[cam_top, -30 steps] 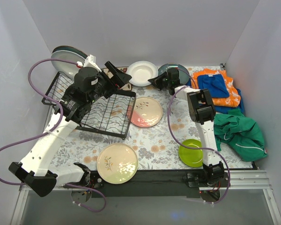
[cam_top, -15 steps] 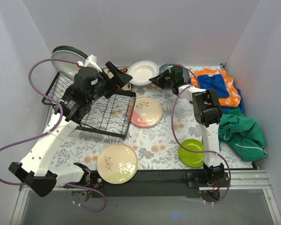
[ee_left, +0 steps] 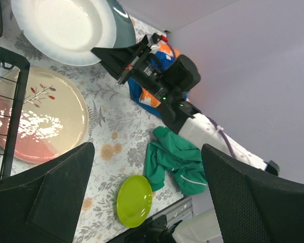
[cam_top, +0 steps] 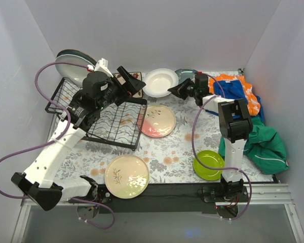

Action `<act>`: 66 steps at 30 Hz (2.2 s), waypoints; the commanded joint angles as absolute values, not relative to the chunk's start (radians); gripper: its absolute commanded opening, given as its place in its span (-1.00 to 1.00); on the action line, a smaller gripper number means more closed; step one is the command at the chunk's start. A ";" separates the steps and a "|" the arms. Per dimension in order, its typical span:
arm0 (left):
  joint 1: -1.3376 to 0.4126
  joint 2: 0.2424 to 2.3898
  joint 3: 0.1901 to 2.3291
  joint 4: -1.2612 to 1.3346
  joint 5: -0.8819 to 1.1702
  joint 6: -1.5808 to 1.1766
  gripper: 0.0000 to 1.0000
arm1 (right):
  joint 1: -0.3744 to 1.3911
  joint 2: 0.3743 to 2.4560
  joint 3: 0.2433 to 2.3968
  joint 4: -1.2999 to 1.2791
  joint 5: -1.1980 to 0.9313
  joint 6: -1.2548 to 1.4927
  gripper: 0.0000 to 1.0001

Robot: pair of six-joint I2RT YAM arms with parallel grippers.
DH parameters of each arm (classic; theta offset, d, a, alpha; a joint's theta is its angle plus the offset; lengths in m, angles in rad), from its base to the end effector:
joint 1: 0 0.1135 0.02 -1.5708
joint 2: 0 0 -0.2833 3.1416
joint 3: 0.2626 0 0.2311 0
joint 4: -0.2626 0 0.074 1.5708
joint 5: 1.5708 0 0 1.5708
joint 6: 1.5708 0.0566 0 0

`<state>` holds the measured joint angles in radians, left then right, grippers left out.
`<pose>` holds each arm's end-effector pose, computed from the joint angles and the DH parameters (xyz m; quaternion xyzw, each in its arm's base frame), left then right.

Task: Load the plates into the dish rack
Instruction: Grab a plate with the right arm, then pass the plate from the right arm to the left

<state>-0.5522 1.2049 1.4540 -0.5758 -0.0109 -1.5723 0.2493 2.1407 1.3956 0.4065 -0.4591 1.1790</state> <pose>0.2079 -0.1274 0.4493 -0.3995 0.7077 -0.5068 0.2876 0.4737 0.1465 0.2034 0.2387 0.7693 0.5089 0.3036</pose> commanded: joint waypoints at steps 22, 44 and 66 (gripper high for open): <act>-0.334 1.624 1.687 -0.735 0.411 -1.250 0.73 | 0.156 1.548 0.911 0.785 -0.971 1.155 -0.97; -0.325 1.557 1.586 -0.661 0.675 -1.210 -0.10 | 0.204 1.489 0.916 0.904 -1.121 1.138 -0.97; -0.324 1.040 1.217 -0.528 0.646 -1.155 -1.00 | 0.399 1.545 1.235 0.153 -1.140 0.442 0.38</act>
